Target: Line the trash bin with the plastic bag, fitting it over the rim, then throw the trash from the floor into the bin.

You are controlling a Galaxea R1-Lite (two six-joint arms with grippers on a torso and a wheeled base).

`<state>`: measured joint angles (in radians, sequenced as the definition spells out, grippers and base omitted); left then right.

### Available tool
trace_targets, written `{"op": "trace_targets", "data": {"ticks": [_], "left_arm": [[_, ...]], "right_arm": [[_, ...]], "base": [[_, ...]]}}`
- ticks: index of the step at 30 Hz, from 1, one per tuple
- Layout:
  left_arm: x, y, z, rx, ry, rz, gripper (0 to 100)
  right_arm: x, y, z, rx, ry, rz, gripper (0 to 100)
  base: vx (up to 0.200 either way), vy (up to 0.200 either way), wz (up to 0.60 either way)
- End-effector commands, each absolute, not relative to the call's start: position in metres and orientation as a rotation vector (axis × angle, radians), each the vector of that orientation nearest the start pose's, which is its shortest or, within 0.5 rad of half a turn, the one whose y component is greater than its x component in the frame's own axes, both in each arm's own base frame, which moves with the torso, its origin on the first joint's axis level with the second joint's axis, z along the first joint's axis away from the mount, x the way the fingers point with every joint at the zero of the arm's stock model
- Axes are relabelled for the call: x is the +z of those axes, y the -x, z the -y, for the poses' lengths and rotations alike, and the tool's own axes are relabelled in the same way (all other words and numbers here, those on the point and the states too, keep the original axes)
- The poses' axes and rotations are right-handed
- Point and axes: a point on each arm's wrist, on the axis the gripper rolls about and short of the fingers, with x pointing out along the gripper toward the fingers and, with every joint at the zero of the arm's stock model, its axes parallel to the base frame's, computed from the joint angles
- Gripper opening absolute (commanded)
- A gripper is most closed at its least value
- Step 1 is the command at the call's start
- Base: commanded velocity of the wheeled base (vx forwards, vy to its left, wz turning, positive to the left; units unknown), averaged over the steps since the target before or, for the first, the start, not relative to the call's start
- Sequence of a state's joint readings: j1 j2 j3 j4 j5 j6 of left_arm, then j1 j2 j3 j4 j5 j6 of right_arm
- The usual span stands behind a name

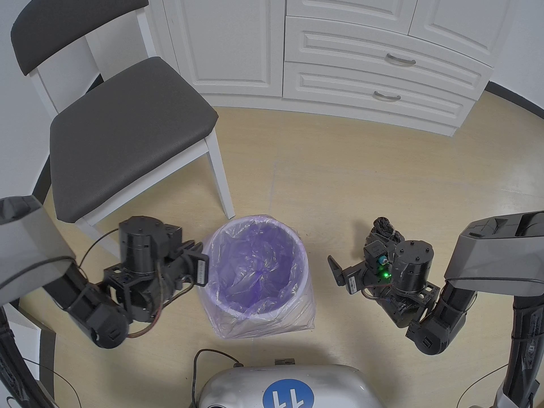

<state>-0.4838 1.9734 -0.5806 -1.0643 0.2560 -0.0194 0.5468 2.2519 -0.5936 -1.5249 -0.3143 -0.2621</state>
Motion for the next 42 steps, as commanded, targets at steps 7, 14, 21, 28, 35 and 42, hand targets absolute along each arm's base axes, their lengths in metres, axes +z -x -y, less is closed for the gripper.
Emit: {"op": "trace_targets", "data": {"ticks": [7,14,21,28,35,42], "left_arm": [[0.068,-0.282,0.063,-0.254,-0.082,-0.425,100],[0.019,-0.304,0.046,-0.277,-0.099,-0.544,100],[-0.019,-0.315,0.047,-0.276,-0.104,-0.567,100],[-0.046,-0.327,0.063,-0.304,-0.098,-0.567,100],[-0.089,-0.352,0.082,-0.179,-0.071,-0.496,100],[-0.085,-0.373,0.090,-0.165,-0.042,-0.430,100]], "right_arm": [[0.023,-0.283,-0.175,0.360,0.342,-0.163,100],[0.004,-0.281,-0.166,0.358,0.426,-0.248,100],[0.004,-0.284,-0.163,0.347,0.426,-0.248,100],[0.006,-0.290,-0.162,0.325,0.417,-0.231,100],[0.014,-0.297,-0.158,0.296,0.404,-0.198,100],[0.017,-0.306,-0.155,0.272,0.407,-0.173,100]], "base": [[0.000,0.000,0.00],[0.000,0.000,0.00],[0.000,0.000,0.00],[0.000,0.000,0.00],[0.000,0.000,0.00],[0.000,0.000,0.00]]}}
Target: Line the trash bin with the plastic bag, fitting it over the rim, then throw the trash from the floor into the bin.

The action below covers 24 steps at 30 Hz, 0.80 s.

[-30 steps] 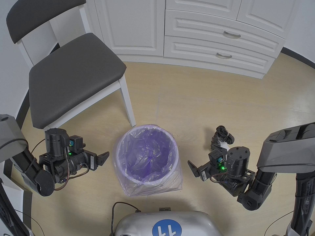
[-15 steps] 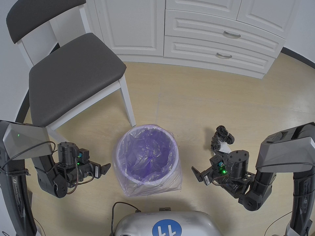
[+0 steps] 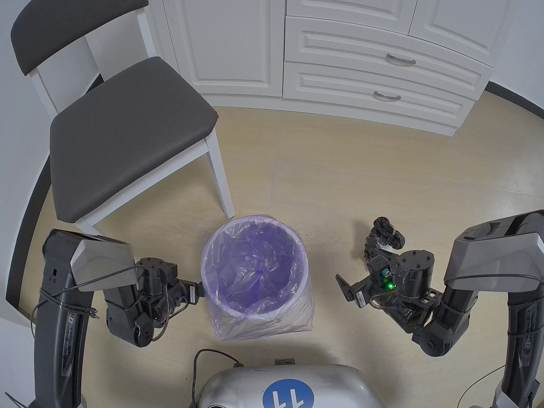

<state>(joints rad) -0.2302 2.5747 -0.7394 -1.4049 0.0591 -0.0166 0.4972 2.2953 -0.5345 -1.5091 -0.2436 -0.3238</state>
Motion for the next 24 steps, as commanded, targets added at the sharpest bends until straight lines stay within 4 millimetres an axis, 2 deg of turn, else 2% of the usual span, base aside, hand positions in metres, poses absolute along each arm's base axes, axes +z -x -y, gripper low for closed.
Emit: {"op": "trace_targets", "data": {"ticks": [1,2,5,12,16,18,21,24], "left_arm": [[-0.085,-0.373,0.090,-0.165,-0.042,-0.430,100],[-0.085,-0.390,0.098,-0.162,-0.041,-0.390,100],[-0.084,-0.402,0.103,-0.147,-0.051,-0.407,100],[-0.080,-0.408,0.104,-0.145,-0.066,-0.502,100],[-0.080,-0.404,0.097,-0.130,-0.079,-0.523,100],[-0.065,-0.402,0.074,-0.103,-0.070,-0.522,100],[-0.045,-0.403,0.055,-0.130,-0.037,-0.498,100],[-0.022,-0.395,0.032,-0.177,0.008,-0.484,100]], "right_arm": [[0.017,-0.306,-0.155,0.272,0.407,-0.173,100],[0.018,-0.308,-0.152,0.264,0.405,-0.171,100],[0.018,-0.310,-0.150,0.256,0.403,-0.171,100],[0.017,-0.313,-0.147,0.245,0.407,-0.177,100],[0.016,-0.313,-0.148,0.247,0.407,-0.178,100],[0.017,-0.312,-0.148,0.246,0.407,-0.177,100],[0.018,-0.312,-0.147,0.246,0.406,-0.174,100],[0.019,-0.312,-0.147,0.245,0.405,-0.171,100]], "base": [[0.000,0.000,0.00],[0.000,0.000,0.00],[0.000,0.000,0.00],[0.000,0.000,0.00],[0.000,0.000,0.00],[0.000,0.000,0.00],[0.000,0.000,0.00],[0.000,0.000,0.00]]}}
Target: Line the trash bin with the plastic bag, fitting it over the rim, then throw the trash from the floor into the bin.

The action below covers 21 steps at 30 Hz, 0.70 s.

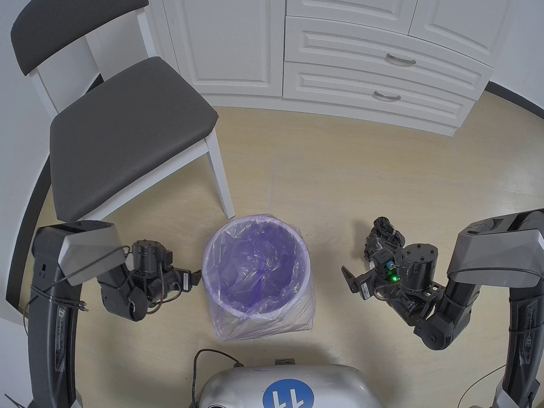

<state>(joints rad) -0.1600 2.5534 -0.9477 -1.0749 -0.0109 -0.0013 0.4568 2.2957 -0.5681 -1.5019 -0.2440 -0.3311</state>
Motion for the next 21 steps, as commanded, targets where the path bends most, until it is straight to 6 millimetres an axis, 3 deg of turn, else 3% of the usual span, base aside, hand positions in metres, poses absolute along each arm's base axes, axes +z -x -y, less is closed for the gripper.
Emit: {"op": "trace_targets", "data": {"ticks": [1,6,9,13,21], "left_arm": [[-0.015,-0.392,0.026,-0.201,0.023,-0.487,100],[0.004,-0.390,0.023,-0.230,0.098,-0.483,100],[0.007,-0.393,0.041,-0.246,0.225,-0.480,100],[-0.005,-0.396,0.062,-0.271,0.290,-0.538,100],[-0.026,-0.403,0.076,-0.267,0.317,-0.628,100]], "right_arm": [[0.019,-0.312,-0.147,0.245,0.405,-0.171,100],[0.018,-0.313,-0.148,0.246,0.405,-0.173,100],[0.017,-0.314,-0.148,0.246,0.406,-0.174,100],[0.017,-0.314,-0.149,0.247,0.406,-0.172,100],[0.017,-0.314,-0.149,0.247,0.406,-0.174,100]], "base": [[0.000,0.000,0.00],[0.000,0.000,0.00],[0.000,0.000,0.00],[0.000,0.000,0.00],[0.000,0.000,0.00]]}}
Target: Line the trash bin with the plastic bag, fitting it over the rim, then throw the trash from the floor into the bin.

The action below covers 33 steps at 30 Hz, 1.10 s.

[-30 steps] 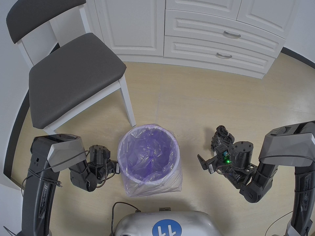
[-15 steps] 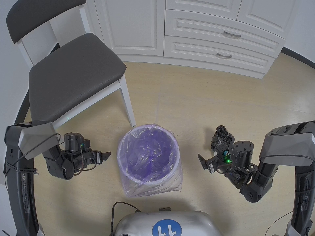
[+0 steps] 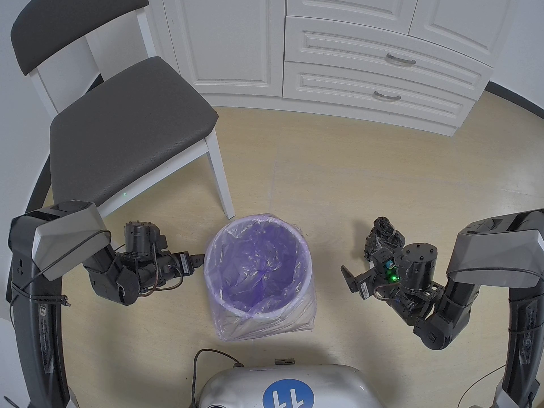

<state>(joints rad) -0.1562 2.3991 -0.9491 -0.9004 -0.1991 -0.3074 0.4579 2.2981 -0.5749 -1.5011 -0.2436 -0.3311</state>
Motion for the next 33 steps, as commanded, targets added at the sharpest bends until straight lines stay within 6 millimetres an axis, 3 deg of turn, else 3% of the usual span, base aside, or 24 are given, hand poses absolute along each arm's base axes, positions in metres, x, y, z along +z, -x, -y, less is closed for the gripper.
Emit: {"op": "trace_targets", "data": {"ticks": [1,11,15,27,31,33], "left_arm": [[-0.030,-0.404,0.078,-0.268,0.316,-0.634,100],[-0.049,-0.424,0.088,-0.157,0.269,-0.648,100],[-0.068,-0.436,0.097,-0.066,0.222,-0.633,100],[-0.065,-0.434,0.093,-0.057,0.222,-0.636,100],[-0.044,-0.418,0.079,-0.057,0.186,-0.635,100],[-0.036,-0.400,0.074,-0.061,0.145,-0.661,100]], "right_arm": [[0.017,-0.314,-0.149,0.246,0.406,-0.172,100],[0.016,-0.315,-0.149,0.244,0.406,-0.174,100],[0.011,-0.317,-0.150,0.246,0.410,-0.181,100],[0.012,-0.316,-0.150,0.245,0.410,-0.177,100],[0.024,-0.315,-0.148,0.238,0.406,-0.140,100],[0.035,-0.311,-0.142,0.234,0.392,-0.091,100]], "base": [[0.000,0.000,0.00],[0.000,0.000,0.00],[0.000,0.000,0.00],[0.000,0.000,0.00],[0.000,0.000,0.00],[0.000,0.000,0.00]]}}
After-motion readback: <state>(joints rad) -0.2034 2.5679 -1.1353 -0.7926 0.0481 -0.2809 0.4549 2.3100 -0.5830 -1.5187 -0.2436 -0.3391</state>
